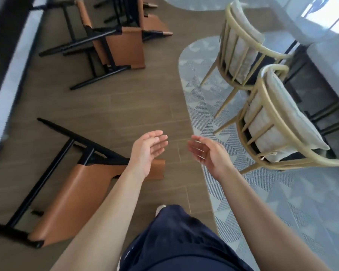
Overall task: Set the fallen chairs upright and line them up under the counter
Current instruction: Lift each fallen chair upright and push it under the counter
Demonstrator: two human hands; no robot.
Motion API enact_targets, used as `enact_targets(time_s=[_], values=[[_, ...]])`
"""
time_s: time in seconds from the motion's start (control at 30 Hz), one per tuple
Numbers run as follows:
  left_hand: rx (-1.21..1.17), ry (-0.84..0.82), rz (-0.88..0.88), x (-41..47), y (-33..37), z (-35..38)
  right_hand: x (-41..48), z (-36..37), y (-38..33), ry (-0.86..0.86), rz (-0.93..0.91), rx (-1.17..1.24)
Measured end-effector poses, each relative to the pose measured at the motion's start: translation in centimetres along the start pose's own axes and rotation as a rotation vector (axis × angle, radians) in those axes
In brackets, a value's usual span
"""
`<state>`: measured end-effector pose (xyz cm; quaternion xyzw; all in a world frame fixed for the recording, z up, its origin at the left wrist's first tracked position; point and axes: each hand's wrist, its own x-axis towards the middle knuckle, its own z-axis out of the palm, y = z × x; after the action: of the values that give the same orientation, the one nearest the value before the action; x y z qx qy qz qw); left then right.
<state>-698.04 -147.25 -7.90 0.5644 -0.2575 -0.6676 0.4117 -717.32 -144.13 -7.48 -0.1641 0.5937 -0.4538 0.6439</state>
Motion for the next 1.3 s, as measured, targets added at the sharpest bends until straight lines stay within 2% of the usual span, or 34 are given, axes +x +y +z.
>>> enact_targets(time_s=[0.43, 0.6, 0.9, 1.07, 1.3], values=[[-0.06, 0.033, 0.06, 3.6, 3.0, 1.8, 6.1, 2.2, -3.3, -0.167, 0.083, -0.024], [-0.133, 0.187, 0.056, 4.3, 1.7, 3.7, 9.2, 1.6, -5.0, -0.277, 0.154, -0.116], [-0.488, 0.567, 0.104, 3.5, -4.4, 9.5, 14.5, -2.5, -8.7, -0.547, 0.381, -0.32], [-0.636, 0.667, 0.088, 2.6, -7.7, 14.3, 15.0, -4.5, -8.4, -0.594, 0.456, -0.404], [-0.644, 0.798, 0.184, -1.2, -10.1, 13.9, 13.8, -6.1, -6.1, -0.629, 0.503, -0.464]])
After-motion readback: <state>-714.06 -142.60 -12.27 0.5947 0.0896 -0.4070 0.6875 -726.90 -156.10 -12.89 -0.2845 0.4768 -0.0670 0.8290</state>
